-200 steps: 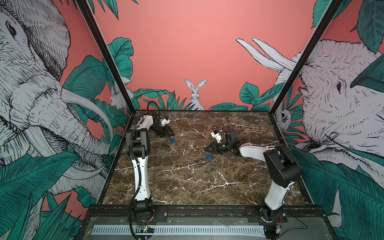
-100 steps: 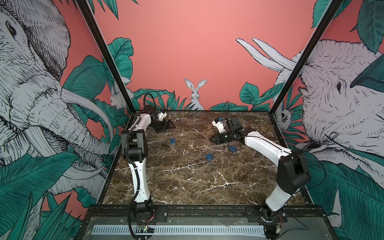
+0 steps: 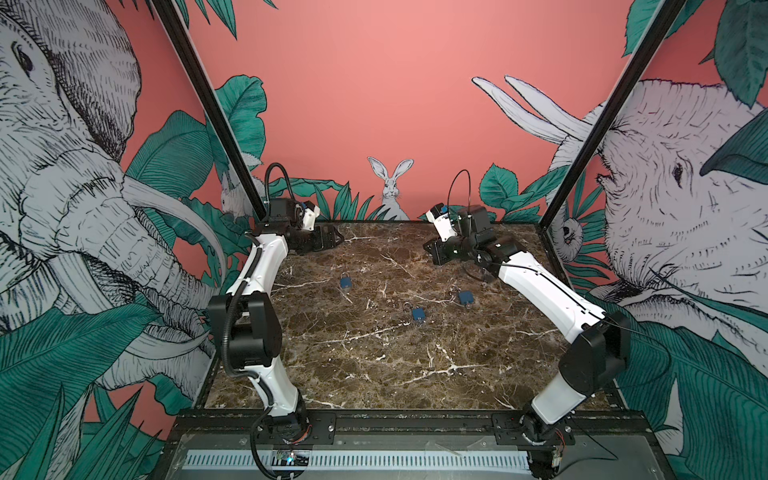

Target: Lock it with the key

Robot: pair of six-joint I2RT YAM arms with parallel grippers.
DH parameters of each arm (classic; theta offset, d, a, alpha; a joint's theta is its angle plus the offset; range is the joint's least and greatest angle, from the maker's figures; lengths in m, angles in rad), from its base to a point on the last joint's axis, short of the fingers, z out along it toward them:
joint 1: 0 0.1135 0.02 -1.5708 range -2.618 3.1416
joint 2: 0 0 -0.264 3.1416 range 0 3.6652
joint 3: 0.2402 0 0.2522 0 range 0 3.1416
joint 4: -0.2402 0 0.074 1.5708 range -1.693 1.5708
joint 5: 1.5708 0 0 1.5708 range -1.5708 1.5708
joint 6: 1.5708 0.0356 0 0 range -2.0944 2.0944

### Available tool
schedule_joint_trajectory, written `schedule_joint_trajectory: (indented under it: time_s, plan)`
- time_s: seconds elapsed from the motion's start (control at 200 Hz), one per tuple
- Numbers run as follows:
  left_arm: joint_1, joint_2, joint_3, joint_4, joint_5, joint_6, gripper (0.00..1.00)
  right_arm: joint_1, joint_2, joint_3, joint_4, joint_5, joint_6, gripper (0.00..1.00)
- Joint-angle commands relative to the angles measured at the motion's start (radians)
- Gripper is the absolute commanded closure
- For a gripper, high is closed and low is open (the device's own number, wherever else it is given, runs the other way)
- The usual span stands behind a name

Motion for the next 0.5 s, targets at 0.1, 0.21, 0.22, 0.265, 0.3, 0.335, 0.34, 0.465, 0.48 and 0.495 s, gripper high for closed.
schedule_joint_trajectory:
  time_s: [0.1,0.21,0.22,0.265,0.3,0.335,0.34,0.465,0.48,0.495]
  plan:
    - [0.006,-0.293,-0.295,0.168,-0.155,-0.119,0.01,0.07,0.022,-0.103,0.488,0.14,0.025,1.0]
    - [0.006,-0.414,-0.444,0.249,-0.203,-0.171,0.01,0.096,0.081,-0.158,0.684,0.242,0.113,1.0]
    - [0.007,-0.423,-0.455,0.252,-0.207,-0.177,0.01,0.097,0.086,-0.162,0.703,0.247,0.123,1.0]
    - [0.006,-0.452,-0.486,0.25,-0.222,-0.191,0.01,0.107,0.115,-0.177,0.775,0.276,0.162,1.0]
    - [0.005,-0.473,-0.508,0.241,-0.235,-0.2,0.01,0.12,0.136,-0.182,0.814,0.31,0.196,1.0]
    - [0.006,-0.493,-0.531,0.237,-0.254,-0.212,0.01,0.129,0.157,-0.186,0.85,0.331,0.225,1.0]
    - [0.006,-0.496,-0.532,0.236,-0.257,-0.214,0.01,0.132,0.162,-0.187,0.856,0.333,0.229,1.0]
    - [0.006,-0.572,-0.615,0.223,-0.305,-0.25,0.01,0.166,0.248,-0.199,0.966,0.432,0.42,1.0]
    - [0.007,-0.58,-0.624,0.22,-0.311,-0.252,0.01,0.17,0.257,-0.2,0.971,0.449,0.44,1.0]
    - [0.006,-0.591,-0.633,0.219,-0.315,-0.254,0.01,0.174,0.265,-0.203,0.974,0.465,0.474,1.0]
